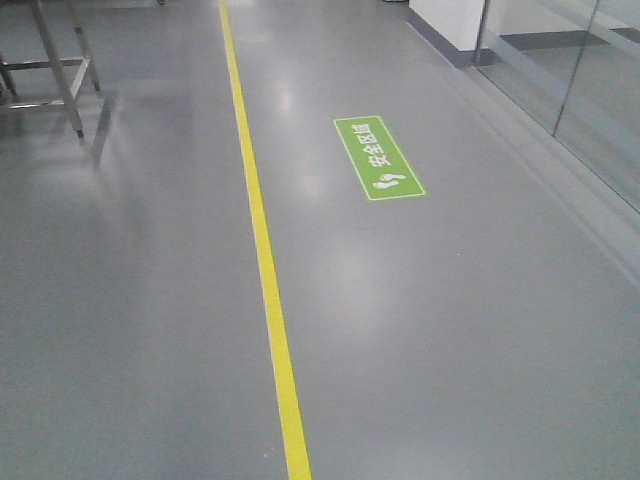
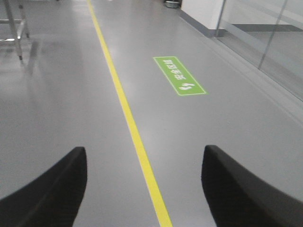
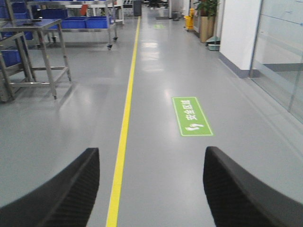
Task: Move and align brake pads A on conveyor
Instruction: 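Drive along the yellow floor line past the green floor sign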
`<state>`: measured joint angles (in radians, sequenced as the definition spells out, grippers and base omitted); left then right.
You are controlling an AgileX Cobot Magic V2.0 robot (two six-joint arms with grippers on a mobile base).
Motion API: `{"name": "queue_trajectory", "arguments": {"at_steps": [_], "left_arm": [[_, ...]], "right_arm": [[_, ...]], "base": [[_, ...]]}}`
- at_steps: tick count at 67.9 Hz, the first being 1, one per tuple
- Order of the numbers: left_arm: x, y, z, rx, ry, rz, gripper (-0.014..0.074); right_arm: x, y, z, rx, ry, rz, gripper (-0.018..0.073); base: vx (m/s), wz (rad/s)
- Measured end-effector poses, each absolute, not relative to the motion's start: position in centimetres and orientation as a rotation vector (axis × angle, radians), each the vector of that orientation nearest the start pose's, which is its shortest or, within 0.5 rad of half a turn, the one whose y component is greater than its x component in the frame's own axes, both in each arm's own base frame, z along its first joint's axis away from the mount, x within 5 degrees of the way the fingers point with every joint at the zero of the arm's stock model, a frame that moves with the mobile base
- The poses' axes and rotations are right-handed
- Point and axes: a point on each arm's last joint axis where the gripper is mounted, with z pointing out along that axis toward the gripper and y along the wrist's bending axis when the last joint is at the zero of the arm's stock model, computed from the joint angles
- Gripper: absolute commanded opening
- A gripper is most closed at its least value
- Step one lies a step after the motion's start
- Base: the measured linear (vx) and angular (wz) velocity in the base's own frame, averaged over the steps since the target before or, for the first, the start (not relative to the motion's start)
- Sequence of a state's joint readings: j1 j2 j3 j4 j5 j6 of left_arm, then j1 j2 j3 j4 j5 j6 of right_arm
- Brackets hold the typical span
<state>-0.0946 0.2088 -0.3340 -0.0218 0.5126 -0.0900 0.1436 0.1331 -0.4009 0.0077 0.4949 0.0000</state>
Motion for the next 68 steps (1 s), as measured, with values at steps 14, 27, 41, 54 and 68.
{"name": "queue_trajectory", "arguments": {"at_steps": [14, 27, 41, 54, 68], "left_arm": [[5.88, -0.66, 26.67, -0.006, 1.874, -0.15, 0.0503], [5.88, -0.66, 26.67, -0.006, 1.874, -0.15, 0.0503], [5.88, -0.66, 26.67, -0.006, 1.874, -0.15, 0.0503], [5.88, -0.66, 26.67, -0.006, 1.874, -0.15, 0.0503], [5.88, -0.66, 26.67, -0.006, 1.874, -0.15, 0.0503]], "right_arm": [[4.23, 0.65, 29.37, -0.12, 1.708, 0.115, 0.0453], [4.23, 0.65, 29.37, -0.12, 1.708, 0.115, 0.0453], [4.23, 0.65, 29.37, -0.12, 1.708, 0.115, 0.0453], [4.23, 0.65, 29.37, -0.12, 1.708, 0.115, 0.0453], [4.23, 0.65, 29.37, -0.12, 1.708, 0.115, 0.0453]], "base": [[0.49, 0.43], [0.51, 0.38], [0.55, 0.22], [0.6, 0.1], [0.63, 0.04]]}}
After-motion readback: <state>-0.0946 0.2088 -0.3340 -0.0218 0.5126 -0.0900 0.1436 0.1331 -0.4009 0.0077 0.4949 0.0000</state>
